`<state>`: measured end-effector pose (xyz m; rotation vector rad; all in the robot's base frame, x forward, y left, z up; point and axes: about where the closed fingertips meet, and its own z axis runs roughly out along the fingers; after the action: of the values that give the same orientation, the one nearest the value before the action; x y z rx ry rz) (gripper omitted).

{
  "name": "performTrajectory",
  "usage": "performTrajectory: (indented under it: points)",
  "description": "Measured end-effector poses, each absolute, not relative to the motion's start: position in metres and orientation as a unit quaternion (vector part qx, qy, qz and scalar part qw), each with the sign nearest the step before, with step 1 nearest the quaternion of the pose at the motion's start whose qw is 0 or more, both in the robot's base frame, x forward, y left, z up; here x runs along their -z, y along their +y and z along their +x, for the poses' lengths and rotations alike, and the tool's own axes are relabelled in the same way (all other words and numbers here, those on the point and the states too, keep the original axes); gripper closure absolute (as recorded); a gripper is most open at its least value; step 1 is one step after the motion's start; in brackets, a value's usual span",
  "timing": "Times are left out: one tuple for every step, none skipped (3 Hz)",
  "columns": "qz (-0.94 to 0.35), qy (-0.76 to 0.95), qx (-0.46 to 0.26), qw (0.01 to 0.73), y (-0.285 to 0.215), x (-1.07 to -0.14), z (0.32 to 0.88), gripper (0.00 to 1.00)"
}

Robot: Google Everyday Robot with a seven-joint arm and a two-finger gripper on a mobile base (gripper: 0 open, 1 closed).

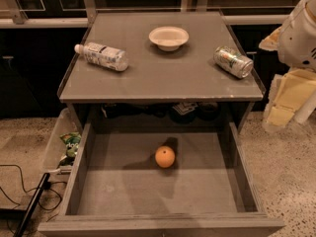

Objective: Pick orange from top drawer and place on counter

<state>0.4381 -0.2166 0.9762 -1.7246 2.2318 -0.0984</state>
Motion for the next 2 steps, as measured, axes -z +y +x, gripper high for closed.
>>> performTrajectory:
  points:
    - [-0.603,0.781,0.034,0.159,-0.217,-0.976,0.438,0.00]
    - [-0.610,0.780,-0.015,0.141,-0.196,-0.934,0.428,0.00]
